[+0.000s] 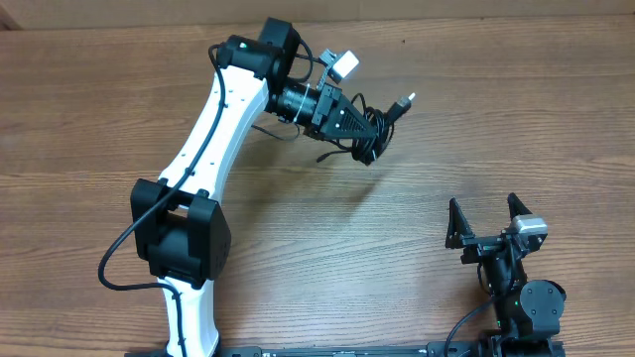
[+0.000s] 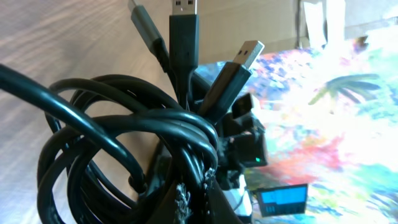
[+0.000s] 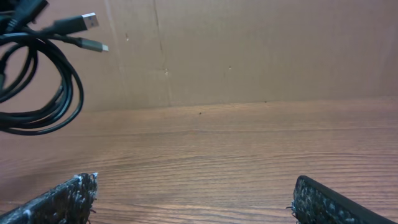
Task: Untangle cables
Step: 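Lift the cable bundle up with the left gripper and hold it raised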
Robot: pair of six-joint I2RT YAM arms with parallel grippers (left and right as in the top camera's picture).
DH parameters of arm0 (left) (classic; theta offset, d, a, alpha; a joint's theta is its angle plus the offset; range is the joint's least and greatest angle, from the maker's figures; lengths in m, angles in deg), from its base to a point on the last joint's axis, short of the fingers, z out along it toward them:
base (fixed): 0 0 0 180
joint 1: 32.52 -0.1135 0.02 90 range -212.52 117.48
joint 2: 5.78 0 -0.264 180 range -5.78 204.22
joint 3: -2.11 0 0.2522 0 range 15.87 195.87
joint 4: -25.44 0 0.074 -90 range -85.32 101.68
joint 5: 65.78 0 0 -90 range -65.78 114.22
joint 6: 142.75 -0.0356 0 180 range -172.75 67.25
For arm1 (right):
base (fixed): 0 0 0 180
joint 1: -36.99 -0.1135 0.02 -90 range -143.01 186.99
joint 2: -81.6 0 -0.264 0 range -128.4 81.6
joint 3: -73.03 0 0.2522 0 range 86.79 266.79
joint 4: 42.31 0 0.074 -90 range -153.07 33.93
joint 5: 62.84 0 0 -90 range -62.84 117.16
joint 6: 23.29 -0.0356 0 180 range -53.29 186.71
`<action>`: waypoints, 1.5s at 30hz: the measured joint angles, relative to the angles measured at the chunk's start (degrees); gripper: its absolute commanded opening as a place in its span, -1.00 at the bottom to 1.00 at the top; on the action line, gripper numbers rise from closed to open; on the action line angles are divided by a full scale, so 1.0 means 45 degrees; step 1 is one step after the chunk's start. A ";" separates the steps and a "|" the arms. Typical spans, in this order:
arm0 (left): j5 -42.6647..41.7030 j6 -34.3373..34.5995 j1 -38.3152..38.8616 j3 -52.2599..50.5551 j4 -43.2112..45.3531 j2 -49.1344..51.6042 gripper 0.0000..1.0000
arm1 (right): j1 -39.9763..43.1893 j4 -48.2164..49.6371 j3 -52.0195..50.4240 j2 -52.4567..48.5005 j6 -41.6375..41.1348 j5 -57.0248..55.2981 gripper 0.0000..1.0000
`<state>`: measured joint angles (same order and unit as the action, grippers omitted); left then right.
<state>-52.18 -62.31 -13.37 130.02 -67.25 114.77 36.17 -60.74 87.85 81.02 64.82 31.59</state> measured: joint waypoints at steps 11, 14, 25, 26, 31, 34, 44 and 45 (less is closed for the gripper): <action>-0.0267 -0.1817 -0.0359 0.0000 -0.0505 0.0000 -0.92 | 0.0000 0.0005 0.0000 0.0000 0.0000 0.0000 1.00; -0.0257 -0.2608 -0.0423 0.0000 -0.0505 0.0000 -0.92 | 0.0000 0.0005 0.0000 0.0000 -0.0005 -0.0005 1.00; -0.0257 -0.3789 -0.0423 0.0000 -0.1603 0.0000 -0.92 | 0.0000 0.0005 0.0000 0.0000 -0.0005 0.0000 1.00; -0.0257 -0.3827 -0.0423 0.0000 -0.1807 0.0000 -0.92 | 0.0000 0.0005 0.0000 0.0000 -0.0005 0.0000 1.00; -0.0257 -0.3925 -0.0423 0.0000 -0.2788 0.0000 -0.92 | 0.0000 0.0010 0.0000 0.0000 -0.0005 0.0000 1.00; -0.0257 -0.3925 -0.0423 0.0000 -0.3211 0.0000 -0.91 | 0.0000 0.0005 0.0000 0.0000 -0.0005 0.0000 1.00; -0.0374 -0.3920 -0.0423 0.0000 -0.3269 0.0000 -0.92 | 0.0000 0.0005 0.0000 0.0000 -0.0005 0.0005 1.00; -0.0418 -0.3910 -0.0423 0.0000 -0.3264 0.0000 -0.92 | 0.0000 0.0005 0.0000 0.0000 -0.0005 0.0000 1.00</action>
<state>-54.06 -79.91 -15.27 130.02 -81.94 114.77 36.17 -60.72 87.85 81.02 64.80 31.59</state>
